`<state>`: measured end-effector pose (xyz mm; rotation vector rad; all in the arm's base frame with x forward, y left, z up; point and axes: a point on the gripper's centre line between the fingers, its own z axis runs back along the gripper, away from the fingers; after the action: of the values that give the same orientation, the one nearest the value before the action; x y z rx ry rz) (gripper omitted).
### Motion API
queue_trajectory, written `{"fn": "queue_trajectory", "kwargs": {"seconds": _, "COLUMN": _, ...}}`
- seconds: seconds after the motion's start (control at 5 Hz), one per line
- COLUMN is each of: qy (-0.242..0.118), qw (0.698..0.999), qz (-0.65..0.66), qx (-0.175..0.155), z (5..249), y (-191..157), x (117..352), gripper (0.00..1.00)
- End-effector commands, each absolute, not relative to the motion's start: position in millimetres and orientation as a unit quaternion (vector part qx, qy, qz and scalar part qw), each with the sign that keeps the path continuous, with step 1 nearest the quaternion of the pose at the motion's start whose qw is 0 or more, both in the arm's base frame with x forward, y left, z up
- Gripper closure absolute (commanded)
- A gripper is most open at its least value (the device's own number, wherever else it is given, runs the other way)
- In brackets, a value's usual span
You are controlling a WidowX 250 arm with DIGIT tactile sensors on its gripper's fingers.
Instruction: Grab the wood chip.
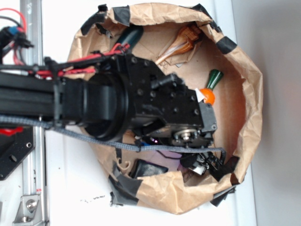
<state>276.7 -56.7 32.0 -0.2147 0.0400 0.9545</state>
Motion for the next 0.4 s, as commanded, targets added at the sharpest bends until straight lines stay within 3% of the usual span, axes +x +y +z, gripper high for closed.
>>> {"fn": "queue_trajectory", "kwargs": {"seconds": 0.0, "qy": -0.001, "qw": 0.888, "qz": 0.445, "qx": -0.114, "z": 36.2, "y": -65.2, "x": 276.4, "gripper": 0.00}}
{"fn": "queue_trajectory", "kwargs": {"seconds": 0.2, "qy": -0.041, "qw": 0.885, "qz": 0.446, "qx": -0.130, "z": 36.2, "y": -67.3, "x": 283.8, "gripper": 0.00}}
